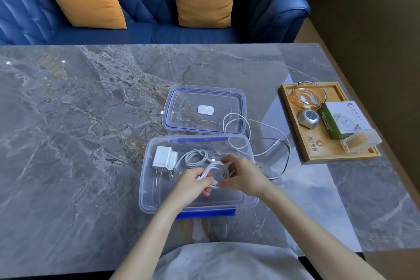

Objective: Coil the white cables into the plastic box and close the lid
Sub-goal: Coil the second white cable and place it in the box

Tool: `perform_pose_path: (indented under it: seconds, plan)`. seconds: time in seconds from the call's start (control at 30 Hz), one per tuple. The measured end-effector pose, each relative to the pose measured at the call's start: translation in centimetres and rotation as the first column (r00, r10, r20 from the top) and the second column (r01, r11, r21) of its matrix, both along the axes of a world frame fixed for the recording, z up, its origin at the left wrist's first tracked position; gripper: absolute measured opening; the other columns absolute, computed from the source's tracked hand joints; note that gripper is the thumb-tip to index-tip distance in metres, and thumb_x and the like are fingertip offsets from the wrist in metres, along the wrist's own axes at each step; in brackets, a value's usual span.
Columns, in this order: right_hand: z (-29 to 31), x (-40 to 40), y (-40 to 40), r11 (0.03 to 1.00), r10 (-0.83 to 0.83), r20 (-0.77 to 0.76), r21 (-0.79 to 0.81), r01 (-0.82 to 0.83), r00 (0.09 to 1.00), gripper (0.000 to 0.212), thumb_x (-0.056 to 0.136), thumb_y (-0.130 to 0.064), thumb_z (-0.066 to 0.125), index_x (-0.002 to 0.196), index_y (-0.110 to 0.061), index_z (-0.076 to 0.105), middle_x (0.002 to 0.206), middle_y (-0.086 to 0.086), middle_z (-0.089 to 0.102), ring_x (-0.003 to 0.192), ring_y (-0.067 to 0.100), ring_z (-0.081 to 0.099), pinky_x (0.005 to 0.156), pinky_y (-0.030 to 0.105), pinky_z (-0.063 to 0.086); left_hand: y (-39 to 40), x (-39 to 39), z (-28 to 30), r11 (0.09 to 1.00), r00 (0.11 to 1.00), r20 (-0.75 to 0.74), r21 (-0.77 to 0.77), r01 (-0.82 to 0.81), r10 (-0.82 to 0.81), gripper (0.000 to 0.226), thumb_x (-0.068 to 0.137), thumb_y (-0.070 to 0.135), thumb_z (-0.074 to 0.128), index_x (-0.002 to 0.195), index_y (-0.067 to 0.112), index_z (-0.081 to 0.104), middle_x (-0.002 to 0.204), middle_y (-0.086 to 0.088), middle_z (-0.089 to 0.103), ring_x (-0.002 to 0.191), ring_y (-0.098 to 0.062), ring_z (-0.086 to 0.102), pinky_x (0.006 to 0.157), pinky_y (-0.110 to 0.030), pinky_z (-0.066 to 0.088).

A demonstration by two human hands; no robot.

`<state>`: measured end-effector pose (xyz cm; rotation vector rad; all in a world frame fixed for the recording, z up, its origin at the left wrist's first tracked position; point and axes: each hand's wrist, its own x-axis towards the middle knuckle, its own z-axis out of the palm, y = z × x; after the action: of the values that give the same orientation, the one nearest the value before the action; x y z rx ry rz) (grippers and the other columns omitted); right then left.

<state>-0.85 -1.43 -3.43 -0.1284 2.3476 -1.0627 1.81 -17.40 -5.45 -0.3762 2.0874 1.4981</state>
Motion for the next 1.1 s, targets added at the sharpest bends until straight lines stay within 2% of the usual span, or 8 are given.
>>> perform_pose_path:
  seconds: [0.27, 0.4, 0.6, 0.73, 0.8, 0.9, 1.03, 1.1]
  plan:
    - [-0.5, 0.5, -0.5, 0.967, -0.193, 0.004, -0.167, 0.191, 0.981, 0.042, 0.067, -0.011, 0.078, 0.102, -0.007, 0.056, 0.063, 0.01, 0.061, 0.034, 0.006, 0.05, 0.041, 0.022, 0.047, 0.6, -0.3, 0.2, 0.986, 0.979, -0.131, -0.035, -0.163, 0.157, 0.009, 0.083, 0.007, 0.06, 0.083, 0.015, 0.061, 0.063, 0.0, 0.063, 0.042, -0.003, 0.057, 0.054, -0.021, 0.053]
    - [-0.6, 0.7, -1.0, 0.912, -0.324, 0.037, -0.252, 0.323, 0.945, 0.039, 0.064, -0.008, 0.081, 0.095, -0.009, 0.057, 0.07, 0.013, 0.065, 0.043, 0.021, 0.056, 0.05, 0.037, 0.054, 0.5, -0.6, 0.2, 0.978, 0.97, -0.164, -0.078, -0.194, 0.179, 0.007, 0.082, 0.01, 0.06, 0.083, 0.015, 0.064, 0.061, -0.001, 0.065, 0.042, -0.004, 0.059, 0.051, -0.018, 0.051]
    - [-0.8, 1.1, -1.2, 0.927, -0.339, -0.027, -0.18, 0.329, 0.94, 0.037, 0.069, -0.012, 0.077, 0.099, -0.01, 0.056, 0.073, 0.012, 0.063, 0.046, 0.019, 0.054, 0.049, 0.034, 0.052, 0.7, -0.7, 0.5, 0.983, 0.977, -0.152, -0.085, -0.161, 0.147, 0.008, 0.079, 0.013, 0.067, 0.083, 0.019, 0.064, 0.071, -0.002, 0.067, 0.05, -0.008, 0.064, 0.057, -0.02, 0.055]
    - [-1.3, 0.8, -1.1, 0.95, -0.298, -0.027, -0.104, 0.294, 0.954, 0.049, 0.073, -0.019, 0.074, 0.115, -0.009, 0.053, 0.087, 0.01, 0.064, 0.071, 0.022, 0.06, 0.073, 0.039, 0.054, 0.9, -1.2, 0.1, 0.983, 0.982, -0.126, -0.102, -0.155, 0.142, 0.004, 0.078, 0.013, 0.067, 0.082, 0.015, 0.067, 0.065, -0.002, 0.067, 0.044, -0.003, 0.061, 0.058, -0.02, 0.054]
    - [-1.4, 0.8, -1.2, 0.899, -0.399, 0.071, -0.166, 0.405, 0.914, 0.049, 0.078, -0.014, 0.068, 0.121, -0.007, 0.047, 0.091, 0.007, 0.06, 0.075, 0.022, 0.059, 0.077, 0.038, 0.053, 1.1, -1.7, -0.2, 0.98, 0.979, -0.117, -0.091, -0.178, 0.166, 0.005, 0.079, 0.015, 0.066, 0.084, 0.014, 0.067, 0.07, -0.006, 0.07, 0.054, -0.014, 0.066, 0.068, -0.029, 0.057]
    - [-1.6, 1.1, -1.7, 0.732, -0.548, 0.307, -0.274, 0.624, 0.778, 0.04, 0.083, 0.0, 0.055, 0.121, 0.001, 0.044, 0.081, 0.003, 0.055, 0.069, 0.015, 0.056, 0.069, 0.029, 0.05, 1.7, -2.3, -0.6, 0.979, 0.976, -0.091, -0.02, -0.202, 0.2, 0.011, 0.085, 0.011, 0.058, 0.089, 0.009, 0.068, 0.075, -0.011, 0.067, 0.065, -0.025, 0.065, 0.078, -0.043, 0.058]
    - [-2.6, 1.7, -2.5, 0.655, -0.645, 0.302, -0.253, 0.712, 0.702, 0.046, 0.084, 0.001, 0.049, 0.129, -0.004, 0.038, 0.081, -0.007, 0.052, 0.078, 0.015, 0.055, 0.075, 0.026, 0.046, 2.8, -2.9, -1.6, 0.982, 0.981, -0.044, 0.018, -0.19, 0.19, 0.022, 0.085, 0.004, 0.049, 0.081, 0.013, 0.069, 0.071, -0.007, 0.067, 0.068, -0.026, 0.065, 0.082, -0.048, 0.056]
    - [-2.9, 1.8, -2.7, 0.625, -0.67, 0.291, -0.275, 0.73, 0.683, 0.039, 0.084, 0.001, 0.047, 0.121, -0.012, 0.039, 0.081, -0.012, 0.05, 0.077, 0.01, 0.054, 0.068, 0.018, 0.044, 3.4, -3.1, -2.0, 0.984, 0.983, -0.064, -0.023, -0.175, 0.173, 0.023, 0.084, 0.004, 0.048, 0.081, 0.012, 0.07, 0.071, -0.01, 0.069, 0.07, -0.027, 0.066, 0.081, -0.048, 0.057]
